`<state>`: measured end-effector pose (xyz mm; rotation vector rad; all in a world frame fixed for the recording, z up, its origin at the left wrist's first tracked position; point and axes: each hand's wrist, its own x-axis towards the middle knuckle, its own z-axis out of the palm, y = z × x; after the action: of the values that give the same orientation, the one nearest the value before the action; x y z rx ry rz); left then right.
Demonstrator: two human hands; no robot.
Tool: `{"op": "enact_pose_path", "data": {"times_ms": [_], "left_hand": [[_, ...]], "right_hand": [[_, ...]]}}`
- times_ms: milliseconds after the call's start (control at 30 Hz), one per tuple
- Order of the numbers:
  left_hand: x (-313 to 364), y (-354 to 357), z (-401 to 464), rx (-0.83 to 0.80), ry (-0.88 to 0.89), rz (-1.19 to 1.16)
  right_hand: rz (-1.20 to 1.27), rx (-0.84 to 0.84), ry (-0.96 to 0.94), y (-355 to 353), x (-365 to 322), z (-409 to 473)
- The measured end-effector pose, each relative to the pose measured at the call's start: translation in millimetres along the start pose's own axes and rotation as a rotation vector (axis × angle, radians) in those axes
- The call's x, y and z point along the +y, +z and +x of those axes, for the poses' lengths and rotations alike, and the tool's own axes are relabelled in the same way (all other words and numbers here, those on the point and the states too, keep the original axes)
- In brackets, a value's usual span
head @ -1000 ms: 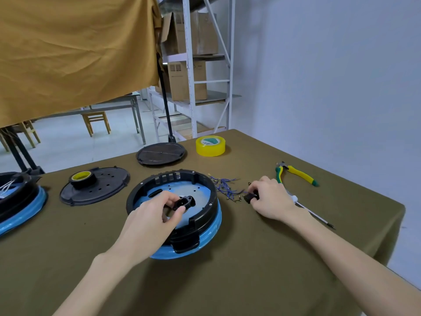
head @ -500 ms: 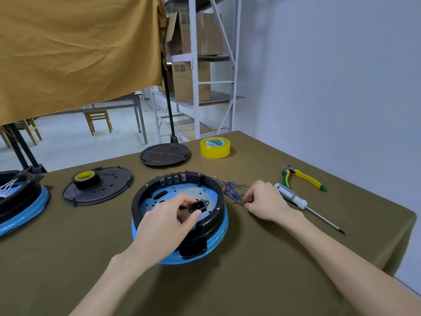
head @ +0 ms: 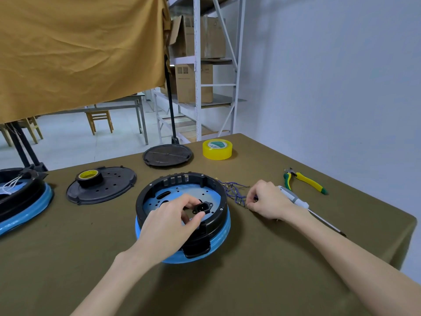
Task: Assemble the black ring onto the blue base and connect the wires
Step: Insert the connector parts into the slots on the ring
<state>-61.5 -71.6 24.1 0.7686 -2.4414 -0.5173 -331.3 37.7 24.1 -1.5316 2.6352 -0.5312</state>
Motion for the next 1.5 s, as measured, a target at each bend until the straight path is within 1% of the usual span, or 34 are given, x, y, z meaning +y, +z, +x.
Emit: {"op": "enact_pose_path", "data": {"times_ms": [33,133,167,233,300,367,433,567,700,933,1067,1300,1500], "left_hand": [[0,0,0,0.002,0.002,-0.003],[1,0,0,0.008,-0.003,-0.041],[1,0,1,0.006,-0.012,-0.075],[0,-1,1,0.005,-0.029,-0.171],[0,-3,1,0.008,-0.032,-0.268],[0,-4,1,0.023,-0.024,-0.338],[-1,-4,1,0.044,-0.016,-0.388],[-4,-4,1,0.077,-0.014,-0.428],[-5,-6,1,0.079,0.017,-0.420],[-3,-17,2,-0.020,0.065,-0.516],[-4,-20,3,-0.071,0.051,-0.602],[-6,-24,4,-0.099,0.042,-0.702],[-7,-26,5,-0.136,0.040,-0.692]], "right_hand": [[0.067,0.042,-0.002,-1,1,0],[0.325,0.243,0.007,-6,-4,-4],[0.448,0.266,0.004,-8,-8,-6],[0.744,0.191,-0.024,-9,-20,-13],[0.970,0.104,-0.060,-10,-34,-24],[1.120,0.062,-0.078,-10,-48,-34],[1.211,0.033,-0.071,-11,-60,-41],[1.287,-0.031,-0.053,-9,-72,-45],[1.189,-0.048,-0.111,-8,-74,-45],[1.095,-0.125,-0.269,-9,-70,-43],[1.104,-0.144,-0.334,-9,-72,-43],[1.122,-0.077,-0.382,-8,-74,-45],[1.212,-0.079,-0.392,-8,-77,-47]]}}
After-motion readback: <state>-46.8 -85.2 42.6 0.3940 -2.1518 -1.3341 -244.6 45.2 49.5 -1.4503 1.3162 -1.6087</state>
